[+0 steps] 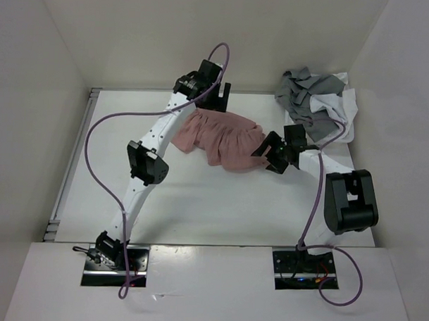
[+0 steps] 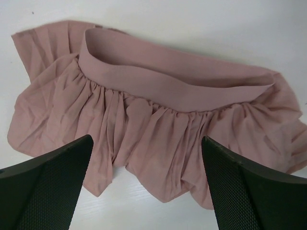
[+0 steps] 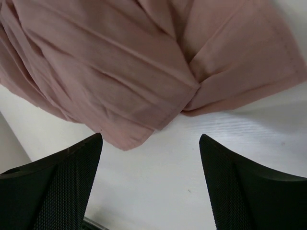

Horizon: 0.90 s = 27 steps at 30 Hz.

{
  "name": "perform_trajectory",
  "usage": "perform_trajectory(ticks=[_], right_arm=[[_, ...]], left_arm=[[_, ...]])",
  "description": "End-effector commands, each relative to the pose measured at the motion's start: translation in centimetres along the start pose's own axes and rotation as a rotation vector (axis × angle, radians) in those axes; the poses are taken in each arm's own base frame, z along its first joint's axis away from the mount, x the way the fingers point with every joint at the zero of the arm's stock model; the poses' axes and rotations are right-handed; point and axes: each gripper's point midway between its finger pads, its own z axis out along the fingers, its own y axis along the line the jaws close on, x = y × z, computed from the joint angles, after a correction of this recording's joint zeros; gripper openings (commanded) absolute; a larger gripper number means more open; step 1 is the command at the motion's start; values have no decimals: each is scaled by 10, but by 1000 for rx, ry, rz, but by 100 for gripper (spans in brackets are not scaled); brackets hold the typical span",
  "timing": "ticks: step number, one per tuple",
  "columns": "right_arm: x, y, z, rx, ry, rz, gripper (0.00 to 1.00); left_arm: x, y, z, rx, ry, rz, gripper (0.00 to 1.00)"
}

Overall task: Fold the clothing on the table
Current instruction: Fold the skirt

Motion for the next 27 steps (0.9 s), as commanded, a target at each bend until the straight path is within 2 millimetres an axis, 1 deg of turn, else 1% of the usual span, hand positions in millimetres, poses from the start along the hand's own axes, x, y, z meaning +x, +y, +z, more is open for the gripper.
perform_trajectory(ticks=[1, 2, 3, 4, 5, 6, 7, 8, 9, 10, 12, 13, 14, 15, 16, 17, 18, 19, 21, 22, 23, 24, 25, 26, 27], right_arm=[[-27, 12, 3, -98, -92, 62, 87], [-23, 7, 8, -88, -82, 66, 87], [-23, 3, 11, -75, -83, 69, 87], [-24, 5, 11, -81, -90, 67, 87], [-26, 5, 15, -86, -94, 75, 87], [-26, 4, 18, -84, -91, 86, 87], [-28, 6, 18, -92, -99, 82, 87], [-34, 5, 20, -102, -117, 84, 88], [-35, 5, 23, -104, -118, 94, 88], [-35, 5, 25, -106, -120, 93, 88], [-41, 7, 29, -117, -144, 87, 88], [-39, 4, 32, -116, -141, 97, 88], [-39, 9, 33, -131, -147, 86, 88], [-41, 10, 36, -144, -158, 90, 88], [-41, 9, 40, -145, -159, 90, 88], [-35, 14, 43, -155, -147, 83, 88], [-31, 17, 46, -161, -142, 75, 98], [-31, 19, 52, -160, -143, 68, 98], [-20, 29, 60, -161, -123, 43, 98], [-19, 32, 66, -168, -120, 34, 98], [-15, 35, 69, -173, -113, 35, 98], [-10, 41, 72, -180, -102, 22, 97], [-11, 39, 76, -173, -106, 33, 95], [-7, 46, 76, -190, -105, 28, 95], [-3, 47, 79, -194, -98, 21, 93]], left_arm=[[-28, -1, -45, 31, -72, 23, 100], [-27, 0, -47, 30, -68, 24, 100], [-31, 2, -52, 20, -83, 22, 100], [-37, 2, -67, 25, -104, 19, 100], [-42, 1, -73, 38, -121, 25, 100], [-40, 5, -75, 50, -106, 19, 100], [-50, 5, -93, 59, -141, 15, 100], [-52, 9, -99, 63, -145, 9, 100], [-55, 9, -105, 66, -158, 8, 100], [-55, 11, -117, 67, -164, 18, 100], [-58, 12, -128, 72, -190, 24, 100], [-63, 13, -146, 78, -219, 21, 100], [-49, 20, -138, 62, -179, 20, 100], [-51, 20, -140, 67, -200, 18, 100], [-54, 26, -156, 66, -229, 9, 100], [-50, 27, -157, 65, -228, 9, 100], [-34, 32, -145, 63, -194, 8, 100], [-35, 39, -158, 65, -215, -3, 100], [-29, 44, -160, 89, -215, -20, 100], [-23, 51, -164, 85, -209, -37, 100], [-20, 52, -168, 85, -208, -37, 100], [-24, 59, -179, 72, -237, -46, 100], [-24, 64, -182, 65, -242, -52, 100], [-23, 66, -185, 56, -245, -53, 100], [-22, 66, -191, 58, -252, -54, 100]])
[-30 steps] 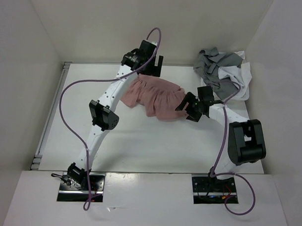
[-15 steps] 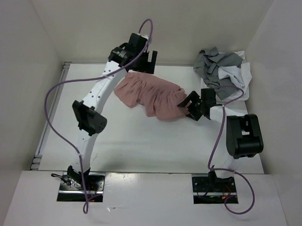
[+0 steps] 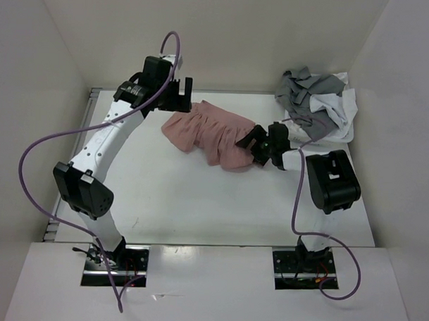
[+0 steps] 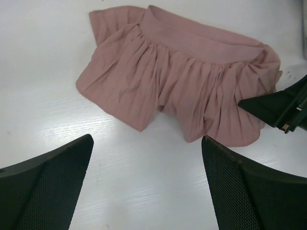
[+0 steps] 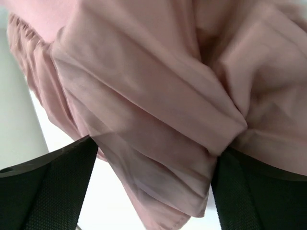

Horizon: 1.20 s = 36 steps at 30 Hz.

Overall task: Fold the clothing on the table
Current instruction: Fold the skirt

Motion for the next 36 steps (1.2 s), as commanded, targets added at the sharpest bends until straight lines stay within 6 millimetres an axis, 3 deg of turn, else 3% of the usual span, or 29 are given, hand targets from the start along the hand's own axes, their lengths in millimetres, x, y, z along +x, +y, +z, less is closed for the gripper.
perform_trajectory(ticks=[1, 4, 7, 8, 10, 11, 12, 14, 16, 18, 19, 20, 21, 23, 24, 30, 36], right_arm=[[8, 1, 14, -2, -6, 2, 90], [9, 7, 17, -15, -7, 3, 83], [8, 7, 19, -15, -7, 3, 63], [3, 10, 20, -16, -25, 0, 45], [-4, 12, 17, -5, -47, -10, 25], [-11, 16, 14, 3, -73, -28, 7], [-13, 13, 12, 23, -84, -37, 0], [-17, 21, 3, 50, -115, -60, 0], [-16, 12, -8, 128, -133, -72, 0], [-21, 24, -28, 139, -166, -81, 0], [-17, 22, -35, 160, -165, -86, 0], [-14, 6, -45, 234, -165, -84, 0], [-17, 11, -59, 233, -187, -85, 0], [-11, -6, -77, 301, -193, -62, 0], [-14, -1, -91, 293, -216, -63, 0], [1, -25, -140, 392, -218, -48, 0], [7, -25, -178, 375, -243, -36, 0]], left_arm=[[-36, -1, -34, 36, -148, -16, 100], [-33, 0, -39, 36, -150, -7, 100], [-34, 4, -41, 30, -159, -13, 100], [-36, 4, -46, 32, -170, -13, 100], [-32, 5, -44, 30, -164, -13, 100], [-34, 4, -48, 32, -173, -13, 100], [-32, 6, -45, 23, -172, -14, 100], [-31, 7, -47, 23, -172, -14, 100], [-35, 8, -55, 15, -192, -7, 100], [-34, 10, -53, 6, -192, -8, 100], [-32, 11, -56, 6, -193, -8, 100], [-32, 11, -56, 6, -193, -8, 100], [-34, 10, -58, 8, -204, -8, 100], [-34, 10, -59, 10, -211, -9, 100], [-34, 10, -59, 10, -211, -9, 100], [-29, 7, -60, 32, -210, -16, 100], [-28, 12, -65, 27, -225, -21, 100]])
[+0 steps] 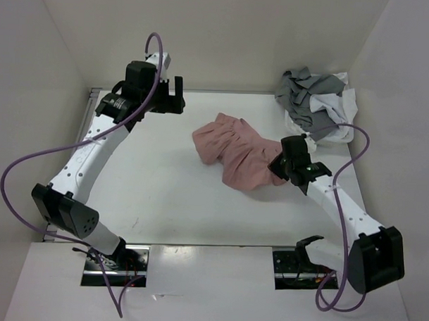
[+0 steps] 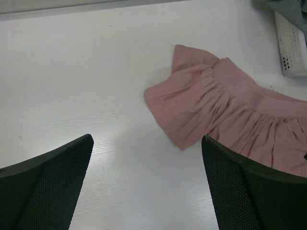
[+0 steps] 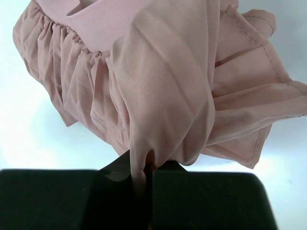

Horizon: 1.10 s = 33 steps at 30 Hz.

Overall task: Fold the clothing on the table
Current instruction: Fold the skirt

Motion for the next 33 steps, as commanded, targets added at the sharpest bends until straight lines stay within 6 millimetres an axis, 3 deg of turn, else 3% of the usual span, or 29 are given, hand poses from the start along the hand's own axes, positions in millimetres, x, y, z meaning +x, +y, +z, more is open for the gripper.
perform_trajectory(ticks=[1, 3, 5, 7, 16, 17, 18, 19, 20, 21, 23, 24, 26, 27, 28, 30, 32, 33], right_arm=[[-9, -13, -23, 40, -49, 16, 0], [-23, -3, -30, 24, -84, 8, 0], [-27, 2, -23, 44, -69, -38, 0], [-40, 25, -22, 5, -74, -65, 0], [-66, 92, 55, 17, -11, -245, 0], [-73, 111, 55, -18, -23, -254, 0], [-69, 111, 73, 2, -4, -278, 0], [-64, 118, 78, -7, 17, -298, 0], [-70, 136, 78, -33, 3, -302, 0], [-59, 135, 94, -11, 35, -331, 0], [-54, 163, 94, -55, 42, -381, 0], [-43, 162, 109, -28, 62, -408, 0], [-40, 187, 110, -64, 44, -451, 0], [-26, 183, 123, -36, 81, -471, 0], [-27, 195, 123, -60, 68, -495, 0], [-3, 196, 137, -48, 110, -544, 0], [9, 205, 141, -67, 130, -592, 0], [25, 210, 141, -85, 150, -624, 0]], left_arm=[[-20, -2, -16, 25, -84, 0, 100], [-20, -2, -18, 26, -91, -1, 100], [-17, -2, -16, 24, -82, 0, 100], [-17, -2, -16, 24, -82, 0, 100], [-16, 9, -21, -17, -97, 3, 100], [-16, 9, -21, -17, -97, 3, 100], [-16, 11, -21, -26, -98, 2, 100], [-16, 11, -21, -26, -98, 2, 100], [-13, 14, -19, -39, -92, 3, 100], [-13, 14, -19, -39, -92, 3, 100], [-13, 15, -19, -48, -93, 2, 100], [-10, 16, -17, -50, -84, 3, 100], [-10, 16, -17, -50, -84, 3, 100], [-10, 16, -17, -50, -84, 3, 100], [-10, 16, -17, -50, -84, 3, 100], [-11, 20, -17, -58, -86, -1, 100], [-8, 18, -14, -51, -75, 0, 100], [-9, 22, -13, -59, -76, -4, 100]])
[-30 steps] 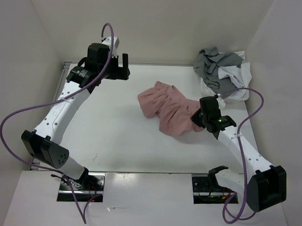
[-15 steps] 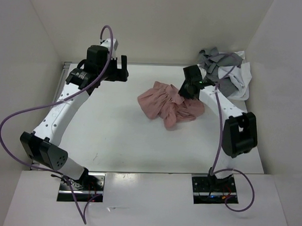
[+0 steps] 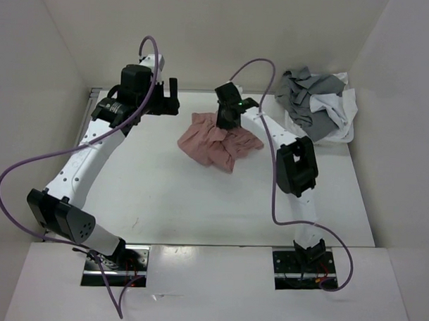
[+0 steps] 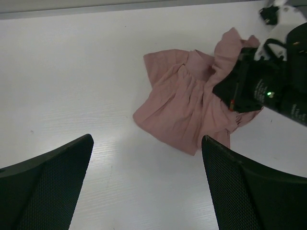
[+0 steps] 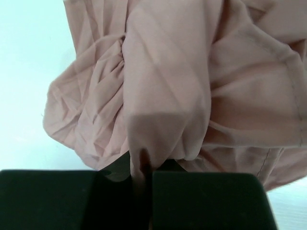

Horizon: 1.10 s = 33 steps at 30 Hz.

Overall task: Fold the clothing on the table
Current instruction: Fold the skirt

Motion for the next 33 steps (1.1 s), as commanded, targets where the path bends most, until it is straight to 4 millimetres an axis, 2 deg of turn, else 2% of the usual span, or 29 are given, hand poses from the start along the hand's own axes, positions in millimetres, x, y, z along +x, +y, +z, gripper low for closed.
perform_trajectory(ticks=[1, 2, 3, 4, 5, 7, 8, 9, 10, 11, 12, 13, 15, 17, 18, 19, 20, 23, 24, 26, 27, 30, 31, 33], right_arm=[[26, 25, 12, -18, 66, -130, 0], [34, 29, 18, -18, 82, -164, 1], [45, 41, 22, -32, 92, -201, 3], [55, 47, 34, -30, 110, -227, 4], [61, 52, 39, -38, 115, -261, 4], [67, 76, 42, -81, 111, -309, 7], [79, 79, 51, -82, 126, -348, 9], [77, 97, 48, -114, 97, -356, 15], [76, 102, 50, -133, 95, -366, 41], [90, 110, 55, -170, 133, -375, 50], [80, 122, 50, -209, 114, -367, 58], [83, 125, 49, -225, 132, -369, 70], [75, 138, 47, -264, 118, -362, 76], [79, 143, 47, -296, 141, -375, 81], [60, 156, 34, -337, 92, -379, 81], [54, 162, 29, -356, 79, -377, 81], [37, 176, 11, -420, 33, -382, 81], [14, 195, -29, -527, -16, -376, 83], [8, 203, -51, -587, -22, -378, 83], [-14, 201, -72, -631, -49, -350, 83], [-26, 203, -98, -660, -76, -350, 83], [-45, 188, -121, -636, -97, -333, 83], [-66, 181, -148, -637, -149, -320, 83], [-81, 163, -162, -601, -171, -300, 83]], left_arm=[[-14, 6, -6, -5, -59, 3, 100], [-10, 4, -5, 6, -47, 4, 100], [-11, 7, -5, 8, -46, -1, 100], [-11, 7, -5, 9, -46, -11, 100], [-8, 5, -1, 20, -35, -10, 100], [-8, 7, -1, 21, -34, -14, 100], [-5, 7, 1, 19, -25, -13, 100], [-5, 7, 1, 19, -25, -13, 100], [-5, 7, 1, 19, -25, -13, 100], [-5, 7, 1, 19, -25, -13, 100], [-5, 7, 1, 19, -25, -13, 100], [-5, 7, 1, 19, -25, -13, 100], [-7, 7, -3, 21, -34, -14, 100], [-3, 8, -1, 19, -25, -13, 100], [-3, 6, -2, 30, -23, -13, 100], [-5, 6, -5, 32, -32, -13, 100], [-5, 6, -5, 32, -32, -13, 100], [-6, 10, -5, 24, -33, -18, 100], [-9, 11, -9, 17, -46, -19, 100], [-12, 11, -13, 19, -56, -19, 100], [-12, 11, -13, 19, -56, -19, 100], [-20, 14, -26, 7, -93, -11, 100], [-22, 14, -29, 10, -106, -12, 100], [-21, 16, -31, 1, -108, -13, 100]])
